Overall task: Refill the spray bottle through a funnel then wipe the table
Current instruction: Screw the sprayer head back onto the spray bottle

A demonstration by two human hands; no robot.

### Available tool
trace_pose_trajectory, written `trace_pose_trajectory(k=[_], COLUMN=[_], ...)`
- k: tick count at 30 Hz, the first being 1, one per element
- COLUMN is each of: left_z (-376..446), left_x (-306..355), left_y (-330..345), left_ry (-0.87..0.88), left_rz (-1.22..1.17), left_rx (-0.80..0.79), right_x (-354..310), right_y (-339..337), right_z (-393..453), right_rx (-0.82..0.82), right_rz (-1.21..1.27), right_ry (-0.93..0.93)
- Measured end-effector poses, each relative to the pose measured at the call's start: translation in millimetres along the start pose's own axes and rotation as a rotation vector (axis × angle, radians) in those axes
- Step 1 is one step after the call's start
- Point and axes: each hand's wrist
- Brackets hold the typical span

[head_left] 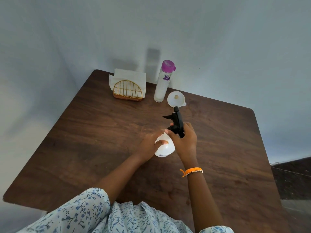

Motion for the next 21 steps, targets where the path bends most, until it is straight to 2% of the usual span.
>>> trace_pose_trajectory(k=[5, 9, 11, 15, 21], left_z=[1.8, 3.8, 3.6, 2.5, -1.0], left_x=[0.5, 0.0, -1.3, -1.4, 0.6], left_y=[0.3, 0.2, 0.0, 0.5, 2.1], left_ry=[-0.011, 0.015, 0.020, 0.036, 0.026], left_rz=[-0.016, 0.025, 0.052, 0.048, 0.020], left_rx=[-0.007, -0.038, -0.046, 0.006, 0.026], right_x=[-6.4, -16.0, -19.1, -21.0, -25.8], right_y=[-15.6, -20.6, -17.1, -9.1, 7.5], right_z=[8.2, 16.2, 18.3, 19.2, 14.1], right_rx=[-0.191, -0.397, -0.429, -0.352, -0.117], right_rz=[-0.088, -0.304, -0.356, -0.471, -0.605], right_ry=[-0.001, -0.089, -0.098, -0.091, -0.022])
Point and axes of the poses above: each hand's wrist, its own z-axis towards the middle knuckle, its own y-axis out of the palm, x = y × z, and after that the axes turned 6 degrees about z, right-handed
